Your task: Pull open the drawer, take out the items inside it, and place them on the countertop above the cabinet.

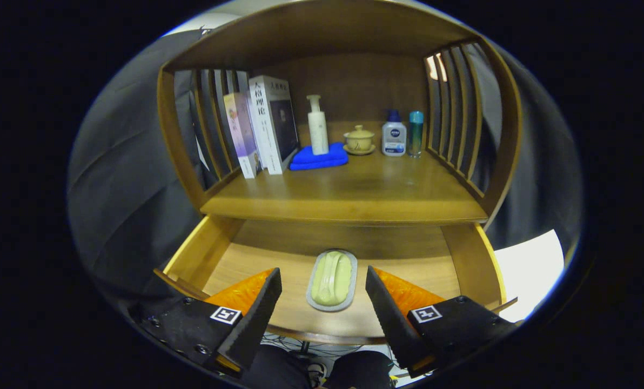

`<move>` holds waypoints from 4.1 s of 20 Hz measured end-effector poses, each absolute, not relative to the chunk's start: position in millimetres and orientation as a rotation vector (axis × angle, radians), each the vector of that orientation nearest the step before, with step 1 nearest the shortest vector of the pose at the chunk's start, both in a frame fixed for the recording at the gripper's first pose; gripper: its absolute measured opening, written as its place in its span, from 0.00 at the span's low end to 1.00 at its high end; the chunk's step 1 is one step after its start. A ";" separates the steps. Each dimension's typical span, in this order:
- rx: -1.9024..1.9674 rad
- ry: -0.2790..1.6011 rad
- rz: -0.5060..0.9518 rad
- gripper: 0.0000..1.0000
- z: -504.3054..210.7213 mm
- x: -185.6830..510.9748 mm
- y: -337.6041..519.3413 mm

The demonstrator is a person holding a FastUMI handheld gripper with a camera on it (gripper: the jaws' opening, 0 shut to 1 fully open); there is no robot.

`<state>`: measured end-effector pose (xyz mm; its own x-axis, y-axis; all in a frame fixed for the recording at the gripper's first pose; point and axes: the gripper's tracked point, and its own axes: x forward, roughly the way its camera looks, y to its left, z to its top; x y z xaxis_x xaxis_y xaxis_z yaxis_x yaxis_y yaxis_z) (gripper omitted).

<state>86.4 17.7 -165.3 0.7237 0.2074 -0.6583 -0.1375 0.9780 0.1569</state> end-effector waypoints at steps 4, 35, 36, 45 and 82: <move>0.142 0.850 0.143 0.98 -197.9 102.8 16.2; 0.191 0.994 0.185 0.13 -240.0 112.9 28.1; 0.160 0.984 0.199 0.13 -233.4 110.6 26.1; 0.001 0.796 0.274 0.13 -162.8 99.5 18.2; 0.047 0.548 0.083 0.98 -106.1 288.6 -2.2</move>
<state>288.6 -2.2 -106.1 0.8503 0.0916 -0.5183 -0.0666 0.9955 0.0668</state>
